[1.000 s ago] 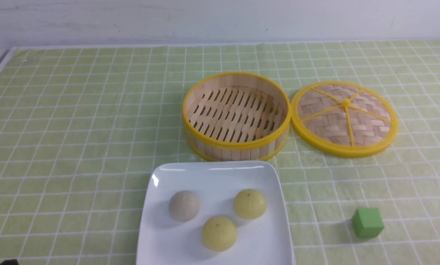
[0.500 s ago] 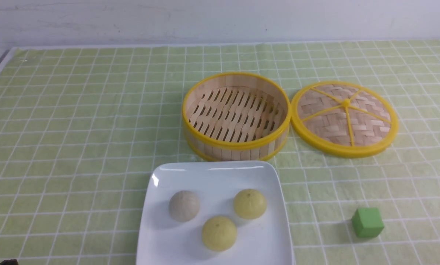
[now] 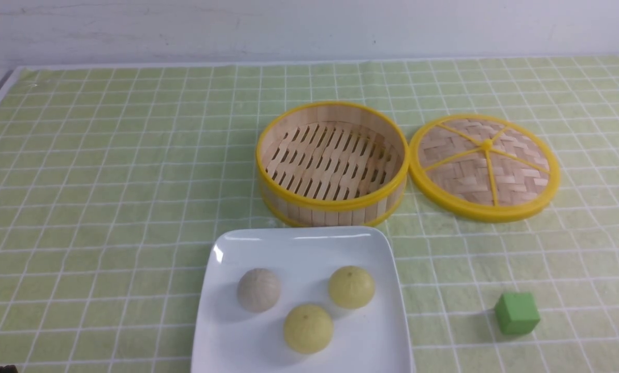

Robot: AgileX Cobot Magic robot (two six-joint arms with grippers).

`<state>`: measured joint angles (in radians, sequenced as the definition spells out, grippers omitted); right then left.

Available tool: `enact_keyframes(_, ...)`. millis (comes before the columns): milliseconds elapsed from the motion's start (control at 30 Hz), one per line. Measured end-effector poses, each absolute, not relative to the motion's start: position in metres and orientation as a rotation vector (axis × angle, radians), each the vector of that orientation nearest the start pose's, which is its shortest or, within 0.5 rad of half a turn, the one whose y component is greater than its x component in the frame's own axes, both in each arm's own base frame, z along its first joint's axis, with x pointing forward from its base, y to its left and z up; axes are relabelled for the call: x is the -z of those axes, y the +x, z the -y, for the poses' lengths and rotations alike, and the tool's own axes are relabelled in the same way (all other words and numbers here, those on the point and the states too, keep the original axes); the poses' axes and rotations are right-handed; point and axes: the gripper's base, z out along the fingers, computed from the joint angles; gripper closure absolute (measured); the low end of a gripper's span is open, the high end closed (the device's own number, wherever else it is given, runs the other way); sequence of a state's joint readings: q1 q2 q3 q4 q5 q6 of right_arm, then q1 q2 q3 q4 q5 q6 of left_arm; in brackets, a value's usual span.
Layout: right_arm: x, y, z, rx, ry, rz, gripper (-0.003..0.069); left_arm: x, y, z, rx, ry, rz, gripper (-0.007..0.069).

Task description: Put the steamed buns into the plate on the green tablecloth.

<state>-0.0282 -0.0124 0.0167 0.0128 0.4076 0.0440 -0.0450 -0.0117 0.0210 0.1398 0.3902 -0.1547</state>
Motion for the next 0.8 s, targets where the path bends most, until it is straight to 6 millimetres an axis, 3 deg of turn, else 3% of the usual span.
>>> enact_keyframes(800,-0.1717,0.0514,0.0010,-0.024,0.076,-1.894,0.0435,-0.1721,0.0522,-0.0027,-0.005,-0.017,-1.879,0.0534)
